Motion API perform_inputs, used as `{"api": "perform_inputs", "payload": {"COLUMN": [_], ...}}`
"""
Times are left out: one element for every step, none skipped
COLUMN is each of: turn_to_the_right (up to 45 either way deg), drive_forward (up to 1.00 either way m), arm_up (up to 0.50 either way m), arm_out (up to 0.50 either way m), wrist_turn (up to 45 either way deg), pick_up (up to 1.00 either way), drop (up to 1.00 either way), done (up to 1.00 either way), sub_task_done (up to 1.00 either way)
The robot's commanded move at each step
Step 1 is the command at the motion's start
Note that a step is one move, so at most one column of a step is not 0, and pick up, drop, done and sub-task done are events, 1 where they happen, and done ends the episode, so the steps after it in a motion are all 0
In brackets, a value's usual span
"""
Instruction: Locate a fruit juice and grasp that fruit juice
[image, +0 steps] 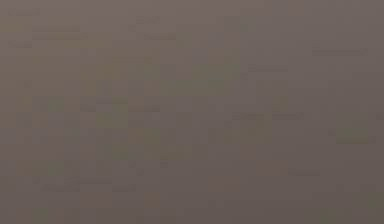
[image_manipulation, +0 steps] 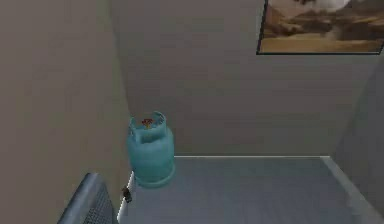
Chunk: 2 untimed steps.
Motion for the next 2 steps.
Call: {"api": "perform_inputs", "payload": {"turn_to_the_right": [45.0,45.0], "drive_forward": [0.0,0.0], "arm_up": [0.0,0.0], "arm_out": [0.0,0.0], "wrist_turn": [0.0,0.0], "pick_up": [0.0,0.0], "drop": [0.0,0.0], "done": [0.0,0.0], "sub_task_done": [0.0,0.0]}}
